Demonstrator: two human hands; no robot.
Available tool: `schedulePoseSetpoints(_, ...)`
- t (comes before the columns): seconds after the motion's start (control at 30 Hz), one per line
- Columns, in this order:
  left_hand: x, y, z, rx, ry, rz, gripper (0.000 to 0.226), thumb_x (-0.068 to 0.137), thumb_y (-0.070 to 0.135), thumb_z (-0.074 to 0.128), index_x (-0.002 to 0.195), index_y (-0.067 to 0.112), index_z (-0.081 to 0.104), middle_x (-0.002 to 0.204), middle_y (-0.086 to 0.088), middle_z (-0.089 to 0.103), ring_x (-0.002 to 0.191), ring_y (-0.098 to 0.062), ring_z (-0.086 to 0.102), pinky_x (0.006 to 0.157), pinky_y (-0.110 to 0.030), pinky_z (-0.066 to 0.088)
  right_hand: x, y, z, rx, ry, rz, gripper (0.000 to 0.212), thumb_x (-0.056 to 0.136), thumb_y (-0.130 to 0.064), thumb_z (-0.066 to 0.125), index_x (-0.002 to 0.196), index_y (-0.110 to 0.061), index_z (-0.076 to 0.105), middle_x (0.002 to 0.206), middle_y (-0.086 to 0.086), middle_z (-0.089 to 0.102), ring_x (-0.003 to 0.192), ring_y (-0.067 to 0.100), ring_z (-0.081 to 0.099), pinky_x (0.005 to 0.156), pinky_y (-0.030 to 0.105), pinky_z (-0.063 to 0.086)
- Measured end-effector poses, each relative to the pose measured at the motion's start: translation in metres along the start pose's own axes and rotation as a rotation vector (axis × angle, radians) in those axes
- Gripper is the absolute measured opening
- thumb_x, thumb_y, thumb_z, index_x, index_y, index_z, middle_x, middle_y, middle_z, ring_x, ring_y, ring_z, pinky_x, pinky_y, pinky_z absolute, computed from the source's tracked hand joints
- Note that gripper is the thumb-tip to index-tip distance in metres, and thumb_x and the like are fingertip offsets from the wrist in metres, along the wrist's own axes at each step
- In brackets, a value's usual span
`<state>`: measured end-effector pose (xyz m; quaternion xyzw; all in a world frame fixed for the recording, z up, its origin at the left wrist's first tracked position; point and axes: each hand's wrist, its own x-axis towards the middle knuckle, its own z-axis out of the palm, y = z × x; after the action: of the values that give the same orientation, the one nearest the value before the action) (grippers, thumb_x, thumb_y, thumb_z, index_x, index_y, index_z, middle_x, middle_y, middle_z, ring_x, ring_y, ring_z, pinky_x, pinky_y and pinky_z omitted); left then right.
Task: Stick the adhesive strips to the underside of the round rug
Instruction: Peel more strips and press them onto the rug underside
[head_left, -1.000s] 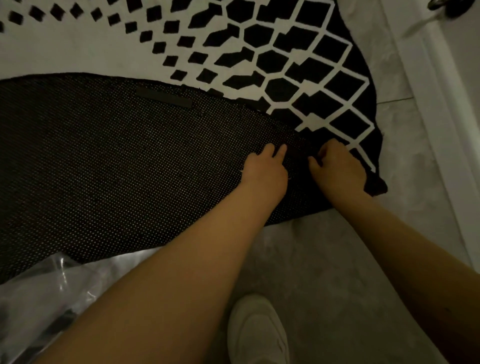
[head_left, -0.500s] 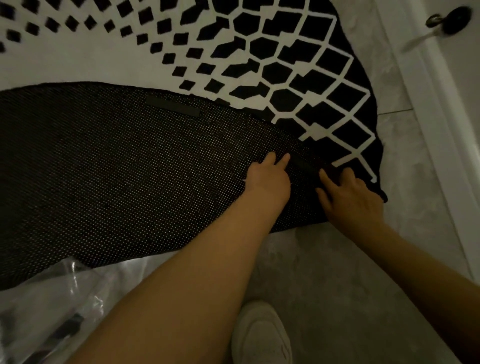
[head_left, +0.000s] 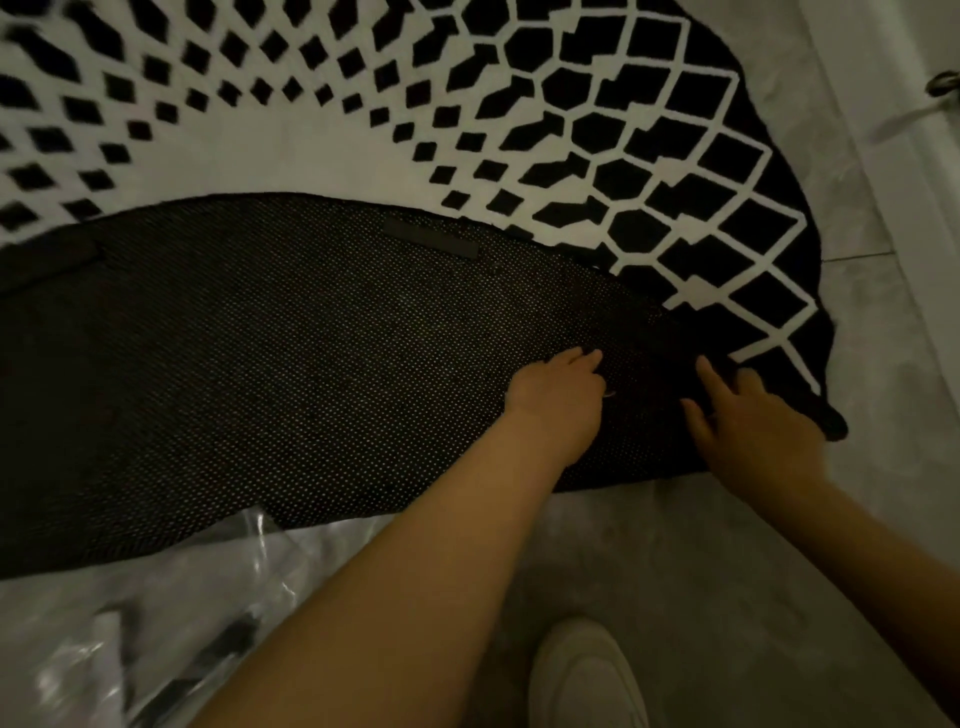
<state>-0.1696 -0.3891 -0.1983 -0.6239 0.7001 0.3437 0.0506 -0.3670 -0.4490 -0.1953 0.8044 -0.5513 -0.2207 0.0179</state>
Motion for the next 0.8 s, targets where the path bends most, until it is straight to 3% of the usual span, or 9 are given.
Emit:
schedulePoseSetpoints(0.23, -0.020, -0.016, 0.007, -0.021, 0.068, -0.002, 0.049, 0.101, 0.019, 0.035, 0.148, 0.015, 0.023, 0.160, -0.001, 0.003, 0.146, -0.017, 0.004, 0.119, -0.036, 0.012, -0.006, 0.002, -0.007, 0.145, 0.061, 0.127, 0.049, 0.094, -0.044, 0.042, 0.117, -0.003, 0.056, 0.112, 0.017, 0.053, 0.078, 0.031, 0.057, 0.054, 0.031, 0.041)
schedulePoseSetpoints(0.33, -0.022, -0.017, 0.007, -0.014, 0.049, 0.012, 0.048, 0.101, 0.017, 0.033, 0.148, 0.013, 0.022, 0.160, -0.003, 0.002, 0.147, -0.017, 0.003, 0.119, -0.036, 0.013, -0.001, -0.019, -0.018, 0.214, 0.117, 0.021, 0.050, 0.096, -0.045, 0.037, 0.136, -0.015, 0.040, 0.120, 0.016, 0.052, 0.084, 0.029, 0.059, 0.057, 0.032, 0.044)
schedulePoseSetpoints(0.43, -0.021, -0.019, 0.005, -0.006, 0.023, -0.001, 0.050, 0.101, 0.016, 0.033, 0.149, 0.012, 0.019, 0.160, -0.002, 0.000, 0.147, -0.017, 0.001, 0.119, -0.036, 0.012, 0.001, -0.033, -0.008, 0.073, -0.052, -0.108, 0.058, 0.096, -0.054, 0.023, 0.149, -0.030, 0.017, 0.129, 0.011, 0.048, 0.091, 0.024, 0.059, 0.055, 0.027, 0.039)
schedulePoseSetpoints(0.57, -0.019, -0.017, 0.006, 0.007, -0.002, -0.018, 0.052, 0.101, 0.016, 0.035, 0.149, 0.011, 0.017, 0.160, -0.003, -0.002, 0.147, -0.018, 0.000, 0.119, -0.037, 0.013, -0.017, -0.002, -0.003, 0.227, 0.015, 0.087, 0.046, 0.096, -0.043, 0.039, 0.136, -0.022, 0.049, 0.112, 0.012, 0.058, 0.084, 0.027, 0.060, 0.054, 0.027, 0.033)
schedulePoseSetpoints(0.63, -0.017, -0.016, 0.007, 0.011, 0.009, -0.028, 0.051, 0.101, 0.017, 0.034, 0.149, 0.011, 0.017, 0.160, -0.003, -0.002, 0.147, -0.017, 0.000, 0.118, -0.038, 0.014, -0.020, 0.003, -0.008, 0.311, 0.069, 0.101, 0.039, 0.096, -0.036, 0.044, 0.125, -0.016, 0.059, 0.105, 0.011, 0.061, 0.079, 0.023, 0.057, 0.056, 0.028, 0.033)
schedulePoseSetpoints(0.7, -0.016, -0.017, 0.007, 0.014, 0.017, -0.031, 0.051, 0.101, 0.016, 0.034, 0.149, 0.011, 0.016, 0.160, -0.002, -0.002, 0.147, -0.017, 0.000, 0.118, -0.038, 0.014, -0.012, -0.010, -0.015, 0.389, 0.135, 0.035, 0.038, 0.097, -0.035, 0.042, 0.129, -0.018, 0.053, 0.102, 0.002, 0.060, 0.076, 0.016, 0.053, 0.058, 0.028, 0.037)
schedulePoseSetpoints(0.8, -0.015, -0.017, 0.008, 0.010, 0.013, -0.037, 0.051, 0.101, 0.014, 0.033, 0.149, 0.011, 0.017, 0.160, -0.002, -0.001, 0.147, -0.016, 0.000, 0.119, -0.036, 0.013, -0.001, -0.026, -0.017, 0.235, 0.005, -0.039, 0.052, 0.098, -0.046, 0.031, 0.146, -0.026, 0.029, 0.102, 0.003, 0.061, 0.083, 0.021, 0.059, 0.065, 0.032, 0.048)
